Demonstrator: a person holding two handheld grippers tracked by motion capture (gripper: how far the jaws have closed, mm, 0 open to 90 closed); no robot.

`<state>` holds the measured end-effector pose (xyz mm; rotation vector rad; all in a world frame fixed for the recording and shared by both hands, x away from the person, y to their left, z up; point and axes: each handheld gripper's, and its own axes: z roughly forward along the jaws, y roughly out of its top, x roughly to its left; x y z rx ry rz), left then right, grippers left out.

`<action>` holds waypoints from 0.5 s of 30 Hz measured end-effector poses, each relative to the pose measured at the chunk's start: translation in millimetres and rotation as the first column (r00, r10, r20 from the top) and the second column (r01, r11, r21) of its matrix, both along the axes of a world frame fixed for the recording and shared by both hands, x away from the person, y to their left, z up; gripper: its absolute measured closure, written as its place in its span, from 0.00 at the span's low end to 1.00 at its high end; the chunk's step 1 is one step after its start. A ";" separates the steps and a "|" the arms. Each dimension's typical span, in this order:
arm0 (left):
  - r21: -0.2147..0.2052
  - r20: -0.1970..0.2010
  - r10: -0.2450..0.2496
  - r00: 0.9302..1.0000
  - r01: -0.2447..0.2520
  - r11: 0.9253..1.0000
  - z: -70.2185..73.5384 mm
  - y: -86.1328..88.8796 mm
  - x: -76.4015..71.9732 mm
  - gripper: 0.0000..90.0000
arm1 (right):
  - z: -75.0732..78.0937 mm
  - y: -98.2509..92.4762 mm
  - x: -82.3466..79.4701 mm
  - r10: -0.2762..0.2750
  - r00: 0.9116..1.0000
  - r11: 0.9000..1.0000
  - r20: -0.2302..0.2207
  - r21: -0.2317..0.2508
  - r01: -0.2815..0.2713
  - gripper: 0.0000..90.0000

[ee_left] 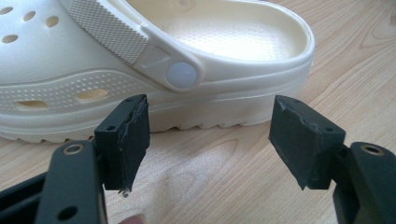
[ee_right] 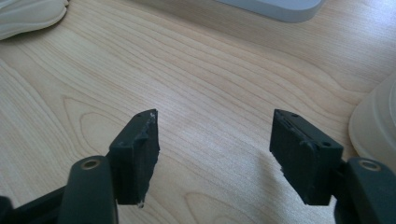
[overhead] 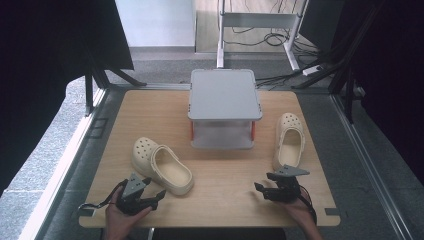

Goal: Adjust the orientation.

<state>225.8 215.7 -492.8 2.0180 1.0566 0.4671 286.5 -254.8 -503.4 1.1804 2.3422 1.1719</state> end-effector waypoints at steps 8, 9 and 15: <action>0.009 -0.003 -0.011 1.000 0.011 1.000 0.3 -4.0 -1.1 0.31 | 8.2 0.8 0.6 -0.034 0.999 0.999 -0.021 -0.021 0.033 0.38; 0.011 -0.001 -0.010 1.000 0.010 1.000 0.8 -3.4 -1.4 0.31 | 9.0 1.3 1.0 -0.036 0.999 0.999 -0.024 -0.027 0.035 0.39; 0.009 0.004 -0.010 1.000 0.010 1.000 2.0 -1.9 -2.9 0.31 | 12.3 2.9 3.3 -0.007 1.000 0.996 -0.011 -0.086 0.006 0.41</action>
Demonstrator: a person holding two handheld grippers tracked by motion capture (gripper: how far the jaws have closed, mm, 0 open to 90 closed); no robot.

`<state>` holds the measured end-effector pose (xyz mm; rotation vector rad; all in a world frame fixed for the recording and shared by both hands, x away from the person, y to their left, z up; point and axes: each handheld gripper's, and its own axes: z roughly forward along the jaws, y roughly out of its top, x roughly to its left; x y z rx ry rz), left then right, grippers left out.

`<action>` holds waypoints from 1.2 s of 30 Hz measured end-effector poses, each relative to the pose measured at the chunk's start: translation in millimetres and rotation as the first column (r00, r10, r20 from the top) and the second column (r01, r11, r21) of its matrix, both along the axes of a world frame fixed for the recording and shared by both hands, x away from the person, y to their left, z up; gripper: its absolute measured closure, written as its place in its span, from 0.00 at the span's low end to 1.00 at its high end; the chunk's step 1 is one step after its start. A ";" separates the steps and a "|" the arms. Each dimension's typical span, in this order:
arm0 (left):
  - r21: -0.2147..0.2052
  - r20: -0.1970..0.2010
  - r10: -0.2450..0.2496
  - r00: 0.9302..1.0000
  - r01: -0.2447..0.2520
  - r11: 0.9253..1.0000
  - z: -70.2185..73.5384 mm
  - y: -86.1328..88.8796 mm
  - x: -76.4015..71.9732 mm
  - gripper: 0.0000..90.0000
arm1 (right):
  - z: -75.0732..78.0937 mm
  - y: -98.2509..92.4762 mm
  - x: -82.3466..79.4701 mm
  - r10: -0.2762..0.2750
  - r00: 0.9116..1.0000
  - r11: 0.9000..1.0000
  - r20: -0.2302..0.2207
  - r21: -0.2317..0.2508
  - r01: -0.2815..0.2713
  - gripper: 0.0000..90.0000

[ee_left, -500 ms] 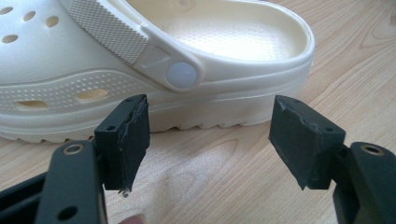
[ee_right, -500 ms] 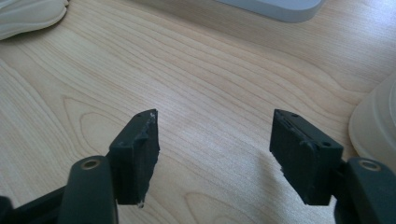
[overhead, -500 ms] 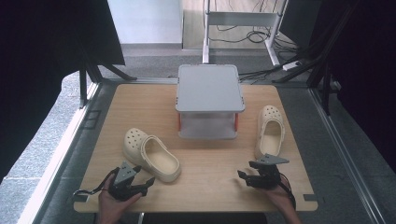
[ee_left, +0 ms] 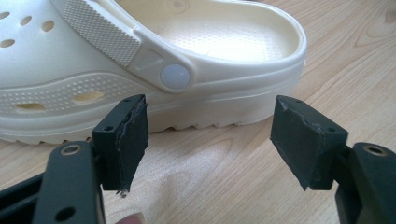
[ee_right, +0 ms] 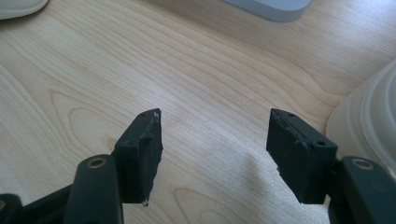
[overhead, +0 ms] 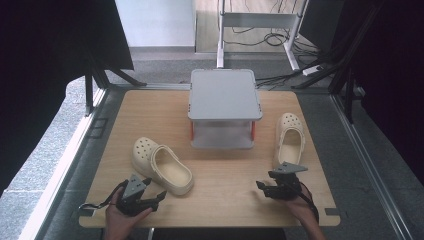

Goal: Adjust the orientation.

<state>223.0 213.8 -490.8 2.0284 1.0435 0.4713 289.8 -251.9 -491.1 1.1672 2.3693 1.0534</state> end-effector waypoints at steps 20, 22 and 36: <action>0.003 -0.022 0.008 1.000 -0.008 1.000 2.9 2.2 -0.3 0.32 | 78.1 66.4 33.6 0.175 0.983 0.983 -0.055 -0.045 -0.177 0.47; 0.006 -0.023 0.008 1.000 -0.008 1.000 2.6 2.1 -0.1 0.32 | 82.7 74.5 37.4 0.190 0.980 0.980 -0.060 -0.055 -0.194 0.47; 0.016 -0.029 -0.001 1.000 0.002 1.000 1.2 1.1 0.5 0.32 | 99.2 118.3 57.5 0.282 0.955 0.952 -0.088 -0.098 -0.290 0.50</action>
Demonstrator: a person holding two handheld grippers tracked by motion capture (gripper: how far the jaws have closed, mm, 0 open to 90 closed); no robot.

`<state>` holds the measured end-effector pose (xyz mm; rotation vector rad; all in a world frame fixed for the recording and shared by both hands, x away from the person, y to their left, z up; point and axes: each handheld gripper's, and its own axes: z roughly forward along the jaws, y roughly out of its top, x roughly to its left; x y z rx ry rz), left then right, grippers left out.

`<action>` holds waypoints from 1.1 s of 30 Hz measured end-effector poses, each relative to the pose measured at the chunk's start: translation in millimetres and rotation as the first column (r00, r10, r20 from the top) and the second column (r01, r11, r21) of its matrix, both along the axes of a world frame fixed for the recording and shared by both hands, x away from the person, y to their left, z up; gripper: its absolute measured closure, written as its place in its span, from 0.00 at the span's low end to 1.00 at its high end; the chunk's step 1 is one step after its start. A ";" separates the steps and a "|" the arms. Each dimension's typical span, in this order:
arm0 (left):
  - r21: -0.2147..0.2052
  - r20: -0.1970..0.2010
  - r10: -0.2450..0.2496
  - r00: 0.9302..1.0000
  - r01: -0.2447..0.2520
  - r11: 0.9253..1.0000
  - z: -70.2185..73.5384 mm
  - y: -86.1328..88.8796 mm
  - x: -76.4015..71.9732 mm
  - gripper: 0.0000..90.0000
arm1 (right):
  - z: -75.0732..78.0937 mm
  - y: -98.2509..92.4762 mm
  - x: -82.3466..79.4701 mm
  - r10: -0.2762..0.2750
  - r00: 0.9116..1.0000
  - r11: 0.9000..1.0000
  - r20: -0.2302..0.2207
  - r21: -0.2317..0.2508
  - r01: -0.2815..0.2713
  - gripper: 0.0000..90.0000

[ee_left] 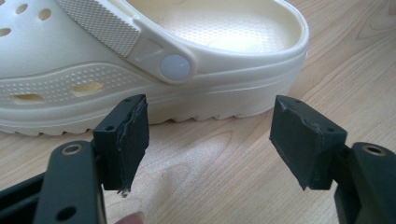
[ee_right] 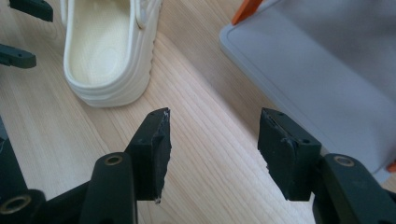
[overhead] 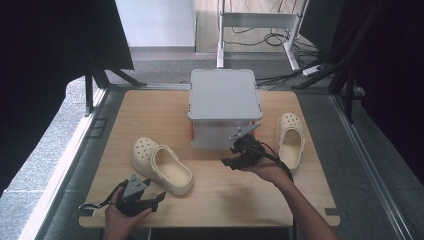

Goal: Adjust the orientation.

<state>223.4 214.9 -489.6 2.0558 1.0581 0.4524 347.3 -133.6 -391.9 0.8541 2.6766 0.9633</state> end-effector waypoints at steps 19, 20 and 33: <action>0.006 0.002 -0.001 1.000 0.001 1.000 0.6 0.7 -0.5 0.32 | 6.4 47.6 10.8 0.054 0.998 0.998 -0.012 -0.022 -0.054 0.52; 0.006 0.002 -0.001 1.000 0.001 1.000 0.6 0.7 -0.6 0.32 | 6.5 49.1 11.3 0.057 0.998 0.998 -0.012 -0.021 -0.058 0.52; 0.004 0.003 -0.003 1.000 0.003 1.000 0.6 0.9 -0.7 0.32 | 6.9 67.7 13.9 0.080 0.997 0.997 -0.021 -0.022 -0.081 0.53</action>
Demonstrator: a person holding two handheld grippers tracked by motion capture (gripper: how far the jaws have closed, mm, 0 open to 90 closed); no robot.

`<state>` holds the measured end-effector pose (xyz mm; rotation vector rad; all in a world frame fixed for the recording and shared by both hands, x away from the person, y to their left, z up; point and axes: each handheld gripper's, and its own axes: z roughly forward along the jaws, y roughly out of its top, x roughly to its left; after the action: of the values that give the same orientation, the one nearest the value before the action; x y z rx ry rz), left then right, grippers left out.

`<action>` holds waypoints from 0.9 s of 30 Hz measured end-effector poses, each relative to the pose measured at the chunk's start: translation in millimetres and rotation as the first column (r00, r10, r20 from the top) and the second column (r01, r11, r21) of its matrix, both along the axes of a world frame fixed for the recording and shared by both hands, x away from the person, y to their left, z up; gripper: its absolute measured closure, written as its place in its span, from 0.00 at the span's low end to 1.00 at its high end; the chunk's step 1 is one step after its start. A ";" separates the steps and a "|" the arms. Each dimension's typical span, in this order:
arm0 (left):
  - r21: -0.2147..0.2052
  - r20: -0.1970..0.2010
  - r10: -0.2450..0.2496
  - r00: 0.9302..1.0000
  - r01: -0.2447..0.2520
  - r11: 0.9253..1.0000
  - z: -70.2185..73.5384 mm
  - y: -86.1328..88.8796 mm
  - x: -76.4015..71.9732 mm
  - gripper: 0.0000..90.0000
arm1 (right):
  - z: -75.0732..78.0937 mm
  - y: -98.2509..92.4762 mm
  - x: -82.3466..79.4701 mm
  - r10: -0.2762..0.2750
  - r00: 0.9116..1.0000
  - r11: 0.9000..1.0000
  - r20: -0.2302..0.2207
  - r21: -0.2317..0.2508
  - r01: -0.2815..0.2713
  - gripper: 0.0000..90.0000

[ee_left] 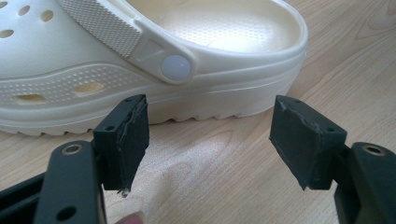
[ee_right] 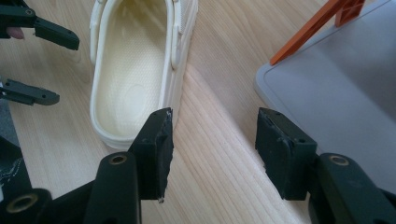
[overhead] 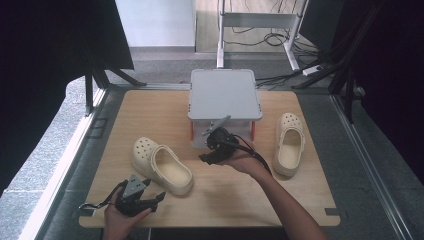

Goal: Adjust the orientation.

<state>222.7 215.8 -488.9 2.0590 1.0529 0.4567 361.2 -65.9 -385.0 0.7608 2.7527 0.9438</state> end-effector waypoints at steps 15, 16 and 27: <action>-0.001 -0.005 -0.003 1.000 0.003 1.000 -0.1 -0.4 0.0 0.32 | -0.5 15.8 2.2 0.026 1.000 1.000 -0.010 -0.006 -0.026 0.53; -0.003 -0.004 -0.004 1.000 0.004 1.000 -0.1 -0.3 0.0 0.32 | -0.2 19.3 2.4 0.030 0.999 1.000 -0.013 -0.003 -0.031 0.53; -0.007 -0.005 -0.003 1.000 0.003 1.000 0.7 0.5 -0.7 0.32 | -6.4 42.4 5.8 0.058 0.998 0.998 -0.027 -0.023 -0.058 0.54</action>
<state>222.1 216.3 -488.2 2.0558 1.0526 0.4462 367.1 -23.4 -391.4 0.6980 2.8172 0.9166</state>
